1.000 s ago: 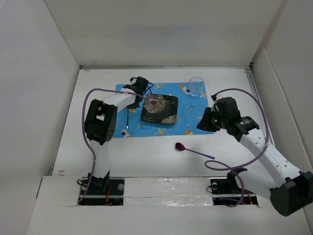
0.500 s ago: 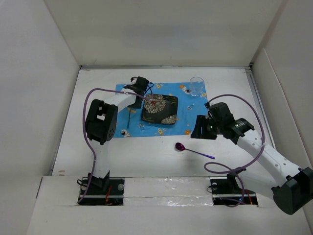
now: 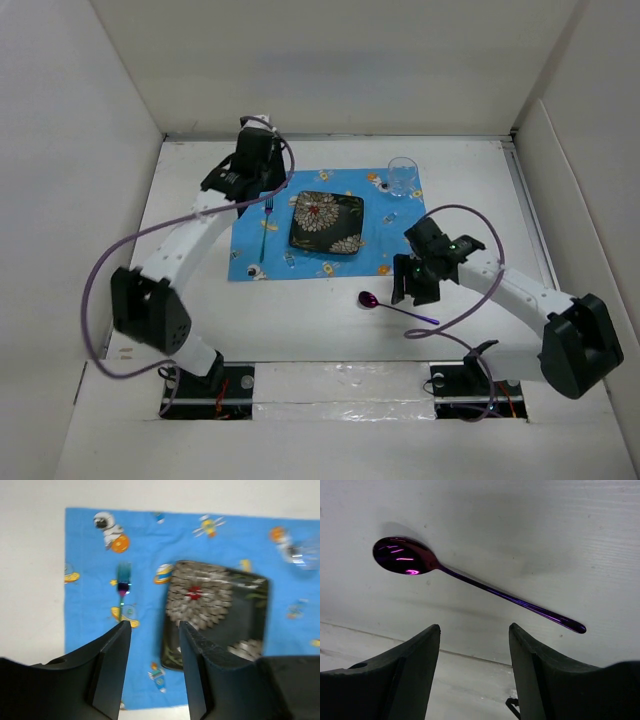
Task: Set the dinner table for one person
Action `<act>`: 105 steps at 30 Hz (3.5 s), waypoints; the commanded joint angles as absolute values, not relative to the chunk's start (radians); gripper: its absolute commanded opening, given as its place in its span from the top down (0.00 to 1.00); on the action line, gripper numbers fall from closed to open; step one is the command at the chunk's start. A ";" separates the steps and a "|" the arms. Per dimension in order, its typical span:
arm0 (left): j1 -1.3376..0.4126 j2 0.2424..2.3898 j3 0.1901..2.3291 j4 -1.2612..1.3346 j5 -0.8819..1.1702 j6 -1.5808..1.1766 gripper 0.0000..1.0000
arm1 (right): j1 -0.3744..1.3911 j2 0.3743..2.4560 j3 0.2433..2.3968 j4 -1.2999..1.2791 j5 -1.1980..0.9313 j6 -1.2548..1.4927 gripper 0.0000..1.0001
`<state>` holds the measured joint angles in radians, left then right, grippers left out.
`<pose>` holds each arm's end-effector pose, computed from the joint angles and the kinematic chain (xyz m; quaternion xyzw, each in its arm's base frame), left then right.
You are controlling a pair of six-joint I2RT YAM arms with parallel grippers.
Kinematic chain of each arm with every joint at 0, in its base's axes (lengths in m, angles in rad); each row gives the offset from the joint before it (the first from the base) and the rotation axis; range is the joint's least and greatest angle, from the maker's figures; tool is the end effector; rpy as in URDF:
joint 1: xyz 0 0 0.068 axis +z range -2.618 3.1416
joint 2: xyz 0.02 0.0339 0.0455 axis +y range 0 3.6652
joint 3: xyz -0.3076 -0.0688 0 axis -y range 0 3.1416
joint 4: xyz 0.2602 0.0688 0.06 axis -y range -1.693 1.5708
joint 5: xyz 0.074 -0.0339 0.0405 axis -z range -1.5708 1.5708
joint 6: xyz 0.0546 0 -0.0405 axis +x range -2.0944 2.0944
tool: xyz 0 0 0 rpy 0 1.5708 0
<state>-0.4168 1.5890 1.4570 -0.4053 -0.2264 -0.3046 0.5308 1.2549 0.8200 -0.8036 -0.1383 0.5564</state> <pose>0.3714 -0.1510 0.3812 -0.0073 0.8656 -0.0814 0.4940 0.1924 0.1216 0.2296 0.0012 0.9839 0.1437 0.1060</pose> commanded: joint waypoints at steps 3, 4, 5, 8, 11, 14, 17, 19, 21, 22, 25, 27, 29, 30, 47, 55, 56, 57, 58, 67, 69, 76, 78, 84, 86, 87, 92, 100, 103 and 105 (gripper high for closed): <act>-0.411 1.375 1.315 -0.344 -0.068 -0.373 0.60 | 0.656 1.399 0.946 -0.885 -0.006 0.557 0.37; -0.411 1.355 1.307 -0.341 -0.058 -0.379 0.60 | 0.679 1.463 0.997 -0.947 0.093 0.558 0.37; -0.411 1.338 1.302 -0.334 -0.042 -0.379 0.60 | 0.693 1.489 1.014 -0.969 0.135 0.552 0.37; -0.411 1.283 1.293 -0.328 -0.029 -0.370 0.60 | 0.713 1.563 1.054 -1.005 0.221 0.540 0.37; -0.411 1.244 1.292 -0.334 -0.053 -0.342 0.60 | 0.713 1.610 1.058 -0.956 0.216 0.506 0.37; -0.411 1.220 1.292 -0.345 -0.080 -0.321 0.60 | 0.732 1.646 1.057 -0.894 0.160 0.466 0.36; -0.411 1.207 1.298 -0.362 -0.106 -0.299 0.60 | 0.756 1.683 1.048 -0.832 0.118 0.436 0.36; -0.411 1.203 1.301 -0.368 -0.113 -0.285 0.60 | 0.765 1.700 1.026 -0.790 0.112 0.430 0.36; -0.411 1.197 1.301 -0.373 -0.123 -0.282 0.60 | 0.765 1.701 1.005 -0.747 0.118 0.433 0.36; -0.411 1.193 1.299 -0.373 -0.121 -0.281 0.60 | 0.765 1.701 0.993 -0.709 0.098 0.437 0.36; -0.411 1.193 1.299 -0.377 -0.112 -0.279 0.60 | 0.784 1.709 0.976 -0.649 0.057 0.452 0.41; -0.411 1.196 1.302 -0.388 -0.112 -0.278 0.61 | 0.793 1.713 0.968 -0.632 0.040 0.471 0.54; -0.411 1.195 1.302 -0.393 -0.110 -0.275 0.62 | 0.831 1.724 0.954 -0.620 0.009 0.507 0.63; -0.411 1.190 1.302 -0.400 -0.113 -0.276 0.62 | 0.845 1.723 0.948 -0.603 -0.023 0.520 0.68; -0.411 1.167 1.236 -0.403 -0.086 -0.316 0.63 | 0.907 1.494 1.009 -0.707 0.094 0.553 1.00; -0.411 1.221 1.278 -0.383 -0.071 -0.359 0.62 | 0.600 1.555 1.258 -0.755 0.048 0.382 1.00; -0.411 1.224 1.281 -0.385 -0.071 -0.367 0.62 | 0.574 1.586 1.293 -0.753 0.041 0.355 1.00; -0.411 1.226 1.282 -0.382 -0.074 -0.370 0.62 | 0.530 1.642 1.352 -0.736 0.040 0.344 1.00; -0.411 1.224 1.281 -0.379 -0.077 -0.371 0.61 | 0.506 1.678 1.380 -0.732 0.032 0.333 1.00; -0.411 1.227 1.273 -0.390 -0.078 -0.370 0.60 | 0.368 1.998 1.679 -0.719 0.011 0.272 1.00; -0.411 1.227 1.272 -0.391 -0.080 -0.370 0.60 | 0.358 2.034 1.710 -0.723 0.026 0.275 1.00; -0.411 1.238 1.264 -0.387 -0.075 -0.373 0.60 | 0.345 2.138 1.801 -0.719 0.057 0.281 1.00; -0.411 1.244 1.259 -0.388 -0.075 -0.379 0.60 | 0.336 2.158 1.799 -0.715 0.072 0.294 1.00; -0.411 1.242 1.247 -0.379 -0.084 -0.385 0.59 | 0.336 2.166 1.775 -0.670 0.075 0.319 0.81; -0.411 1.246 1.250 -0.380 -0.087 -0.385 0.59 | 0.336 2.163 1.772 -0.666 0.078 0.322 0.77; -0.411 1.246 1.250 -0.380 -0.087 -0.385 0.59 | 0.336 2.160 1.770 -0.664 0.081 0.324 0.75; -0.411 1.247 1.259 -0.385 -0.092 -0.383 0.59 | 0.354 2.105 1.753 -0.669 0.083 0.333 0.65; -0.411 1.256 1.383 -0.387 -0.115 -0.383 0.58 | 0.405 1.734 1.668 -0.658 0.026 0.341 0.54; -0.411 1.259 1.492 -0.400 -0.117 -0.390 0.58 | 0.431 1.492 1.597 -0.575 0.021 0.350 0.43; -0.411 1.241 1.583 -0.400 -0.153 -0.379 0.57 | 0.445 1.295 1.528 -0.448 0.087 0.359 0.36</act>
